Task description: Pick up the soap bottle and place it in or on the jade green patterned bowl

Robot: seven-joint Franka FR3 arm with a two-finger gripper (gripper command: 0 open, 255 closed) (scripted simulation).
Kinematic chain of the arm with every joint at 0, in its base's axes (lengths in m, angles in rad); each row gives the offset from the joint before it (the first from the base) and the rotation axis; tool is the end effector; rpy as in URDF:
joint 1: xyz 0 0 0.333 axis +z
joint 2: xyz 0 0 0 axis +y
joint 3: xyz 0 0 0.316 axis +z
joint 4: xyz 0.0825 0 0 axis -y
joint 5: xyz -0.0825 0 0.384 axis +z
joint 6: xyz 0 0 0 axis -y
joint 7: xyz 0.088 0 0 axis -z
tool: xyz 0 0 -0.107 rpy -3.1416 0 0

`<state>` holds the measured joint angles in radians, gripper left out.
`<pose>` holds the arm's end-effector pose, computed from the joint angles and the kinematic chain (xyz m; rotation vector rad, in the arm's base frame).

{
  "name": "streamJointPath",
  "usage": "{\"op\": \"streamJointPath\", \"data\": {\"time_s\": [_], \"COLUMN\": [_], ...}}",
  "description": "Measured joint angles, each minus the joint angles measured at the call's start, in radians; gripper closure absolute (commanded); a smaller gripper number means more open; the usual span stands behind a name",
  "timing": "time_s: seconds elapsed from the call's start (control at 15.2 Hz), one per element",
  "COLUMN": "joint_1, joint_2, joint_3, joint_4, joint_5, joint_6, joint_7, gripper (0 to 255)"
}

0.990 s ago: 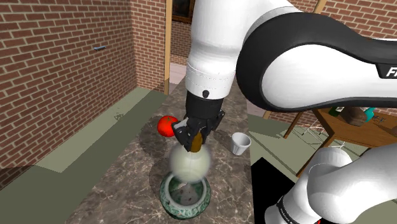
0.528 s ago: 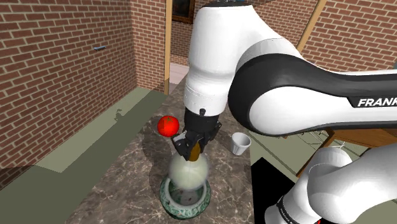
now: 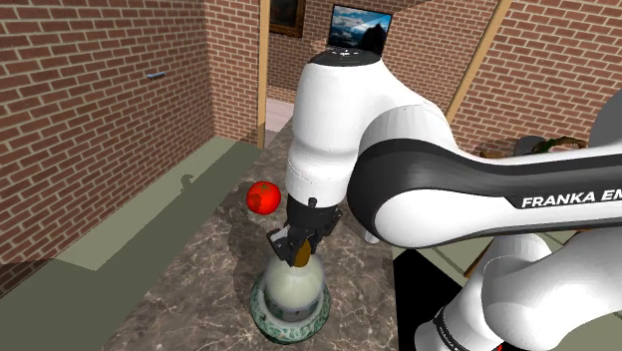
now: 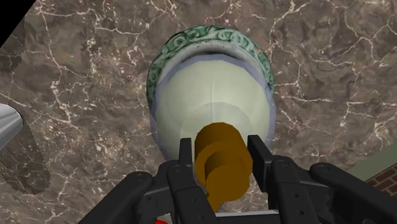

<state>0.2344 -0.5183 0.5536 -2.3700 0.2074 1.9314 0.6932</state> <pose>0.2730 0.3180 0.4863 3.1020 -0.0552 0.0959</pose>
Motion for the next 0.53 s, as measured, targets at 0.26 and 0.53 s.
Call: {"op": "streamJointPath", "data": {"time_s": [0.26,0.53], "joint_1": [-0.001,-0.001], "joint_2": [0.003,0.003], "joint_3": [0.002,0.002], "joint_4": [-0.005,-0.005], "joint_5": [0.0,0.0], "joint_6": [0.008,0.009], "joint_7": [0.001,0.0], "gripper": [255,0]}}
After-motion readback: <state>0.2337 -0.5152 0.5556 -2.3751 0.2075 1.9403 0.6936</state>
